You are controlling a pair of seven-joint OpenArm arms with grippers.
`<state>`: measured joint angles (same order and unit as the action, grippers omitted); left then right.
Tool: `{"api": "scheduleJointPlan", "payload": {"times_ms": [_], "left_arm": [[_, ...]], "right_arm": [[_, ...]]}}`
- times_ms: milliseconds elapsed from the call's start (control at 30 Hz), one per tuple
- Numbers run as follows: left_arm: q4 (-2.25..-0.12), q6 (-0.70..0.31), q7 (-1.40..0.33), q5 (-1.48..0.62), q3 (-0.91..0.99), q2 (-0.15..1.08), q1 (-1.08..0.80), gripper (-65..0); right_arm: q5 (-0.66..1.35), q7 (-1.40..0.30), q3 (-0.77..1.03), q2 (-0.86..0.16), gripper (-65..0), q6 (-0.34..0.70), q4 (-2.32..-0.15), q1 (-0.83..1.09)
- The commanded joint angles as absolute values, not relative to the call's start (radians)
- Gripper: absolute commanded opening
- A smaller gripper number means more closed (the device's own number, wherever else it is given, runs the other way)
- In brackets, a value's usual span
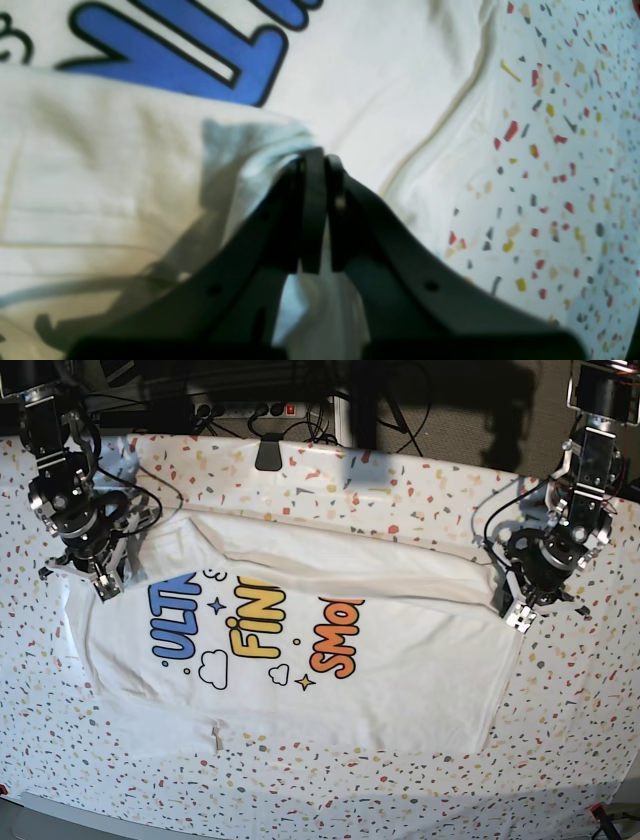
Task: Fold the T-shirt properly
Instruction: 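Lift the shirt's shoulder edge with both grippers and fold it over the print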
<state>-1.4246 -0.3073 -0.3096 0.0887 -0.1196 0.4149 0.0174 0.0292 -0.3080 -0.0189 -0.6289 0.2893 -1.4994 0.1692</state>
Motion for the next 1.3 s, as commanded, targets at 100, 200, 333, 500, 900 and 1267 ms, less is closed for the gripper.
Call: {"api": "scheduleJointPlan", "payload": {"times_ms": [100,200,333,500,900,1267], "left_arm": [[-1.438,-0.296,-0.283,0.09,-0.113,0.428,0.036,-50.5],[-1.438,-0.282,-0.286,0.142,-0.113,0.432,0.038,-41.3],[-1.439,-0.234,-0.367,0.224,-0.113,0.433,0.053,-41.3],[-1.451,-0.228,-0.435,0.173,-0.113,0.433,0.068,-41.6],[-1.482,-0.233,-0.408,-0.15,-0.113,0.421,0.067,-65.0],[-1.306,-0.233,-0.319,-0.236,-0.113,0.38,0.067,-65.0]], "right_arm": [[0.027,-0.288,-0.009,-0.648,-58.0,0.278,-1.514,0.155],[0.026,-0.288,-0.009,-0.648,-41.2,0.236,-1.514,0.155],[0.0,-0.282,-0.006,-0.65,-40.7,0.091,-1.515,0.149],[-0.003,-0.286,-0.006,-0.651,-41.0,0.088,-1.523,0.159],[0.196,-0.428,-0.006,-0.651,-65.0,0.088,-1.569,0.202],[0.255,-0.426,-0.006,-0.64,-65.0,0.089,-1.525,0.2]]}}
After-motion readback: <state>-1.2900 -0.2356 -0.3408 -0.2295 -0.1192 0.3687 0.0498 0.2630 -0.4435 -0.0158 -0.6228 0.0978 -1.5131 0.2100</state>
